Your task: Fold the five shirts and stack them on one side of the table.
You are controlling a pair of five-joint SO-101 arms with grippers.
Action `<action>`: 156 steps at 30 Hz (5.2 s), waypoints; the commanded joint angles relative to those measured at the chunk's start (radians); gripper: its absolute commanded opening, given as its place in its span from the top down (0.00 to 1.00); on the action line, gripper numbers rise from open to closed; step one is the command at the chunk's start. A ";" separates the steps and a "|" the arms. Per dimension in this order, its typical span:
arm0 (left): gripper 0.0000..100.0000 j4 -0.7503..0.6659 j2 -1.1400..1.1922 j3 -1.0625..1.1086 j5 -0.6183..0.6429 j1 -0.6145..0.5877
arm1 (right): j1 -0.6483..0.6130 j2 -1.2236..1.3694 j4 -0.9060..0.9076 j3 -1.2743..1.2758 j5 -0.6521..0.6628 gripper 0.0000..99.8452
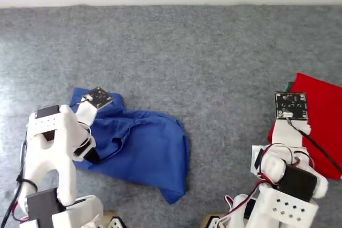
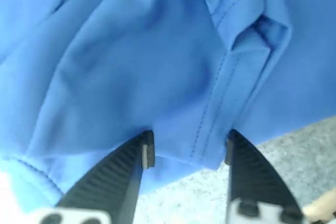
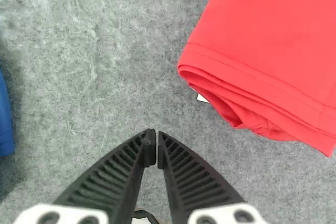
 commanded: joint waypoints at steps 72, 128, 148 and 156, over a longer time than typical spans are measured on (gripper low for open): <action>0.99 0.195 -0.468 -0.512 0.292 -0.549 | -0.825 0.866 -0.163 -0.574 0.002 0.99; 0.99 0.316 -0.471 -0.556 0.292 -0.275 | -0.851 1.351 0.197 -1.051 0.161 0.99; 0.99 0.034 -0.463 -0.220 0.287 -0.112 | -0.661 1.478 0.130 -1.175 0.141 0.68; 0.99 0.040 -0.463 -0.188 0.290 -0.107 | -0.673 1.656 0.030 -1.177 0.140 0.68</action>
